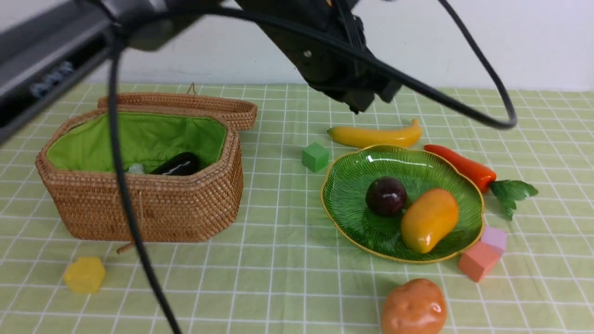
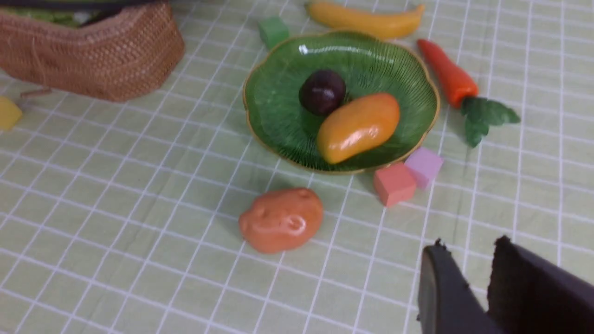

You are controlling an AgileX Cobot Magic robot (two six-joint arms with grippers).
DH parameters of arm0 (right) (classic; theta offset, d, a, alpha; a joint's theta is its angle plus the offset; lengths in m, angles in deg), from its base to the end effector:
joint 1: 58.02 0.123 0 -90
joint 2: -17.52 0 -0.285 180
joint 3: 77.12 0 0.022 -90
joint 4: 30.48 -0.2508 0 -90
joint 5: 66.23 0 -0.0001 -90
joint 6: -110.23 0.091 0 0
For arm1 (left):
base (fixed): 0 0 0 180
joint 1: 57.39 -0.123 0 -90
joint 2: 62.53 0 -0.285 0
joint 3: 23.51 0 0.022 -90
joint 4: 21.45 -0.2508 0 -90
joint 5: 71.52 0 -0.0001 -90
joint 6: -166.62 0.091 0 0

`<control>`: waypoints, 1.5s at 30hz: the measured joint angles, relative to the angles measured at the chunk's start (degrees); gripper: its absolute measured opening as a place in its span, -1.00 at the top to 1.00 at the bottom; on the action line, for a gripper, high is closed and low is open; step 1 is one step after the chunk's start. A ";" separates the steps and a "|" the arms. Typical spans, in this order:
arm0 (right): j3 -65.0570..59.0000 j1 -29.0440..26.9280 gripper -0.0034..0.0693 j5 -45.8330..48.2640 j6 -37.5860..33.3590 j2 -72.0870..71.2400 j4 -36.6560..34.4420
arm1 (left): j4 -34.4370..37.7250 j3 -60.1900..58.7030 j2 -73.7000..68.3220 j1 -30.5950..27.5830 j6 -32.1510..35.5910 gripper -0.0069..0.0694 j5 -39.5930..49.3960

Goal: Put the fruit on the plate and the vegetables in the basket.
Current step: Use the right arm to grab a potato and put it into the left basket

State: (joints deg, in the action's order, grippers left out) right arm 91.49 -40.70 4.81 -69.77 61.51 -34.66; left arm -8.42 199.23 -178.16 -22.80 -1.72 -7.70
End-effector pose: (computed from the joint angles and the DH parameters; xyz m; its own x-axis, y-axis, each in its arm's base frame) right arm 0.0572 0.0244 0.4276 -0.5743 -0.1543 -0.8040 -0.3364 0.9398 0.0600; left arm 0.3338 -0.2526 0.4105 -0.5220 0.4808 -0.7045 0.7282 0.6813 -0.0746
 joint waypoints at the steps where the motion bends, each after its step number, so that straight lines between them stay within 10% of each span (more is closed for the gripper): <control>1: 0.00 0.00 0.44 0.07 0.00 0.68 -0.31 | -0.66 0.00 1.21 0.00 -0.83 0.85 0.98; 15: 0.00 0.00 0.44 0.32 0.00 15.39 -8.53 | -6.41 -19.61 34.50 0.00 -9.79 0.85 6.30; 27: -0.05 1.55 0.61 -0.77 2.22 28.19 -14.41 | -3.85 -66.76 66.35 0.00 -9.97 0.85 -17.74; 38: -0.05 20.14 0.71 -3.99 24.31 35.08 -0.18 | -2.60 -73.09 79.95 0.00 -9.97 0.85 -25.41; 45: -7.27 20.59 0.14 -8.56 37.33 40.48 8.26 | -2.40 -73.21 79.95 0.00 -9.97 0.85 -24.41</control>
State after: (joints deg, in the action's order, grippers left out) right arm 84.22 -20.10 -3.76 -32.44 101.99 -26.40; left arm -10.82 126.03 -98.21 -22.80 -11.69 -32.10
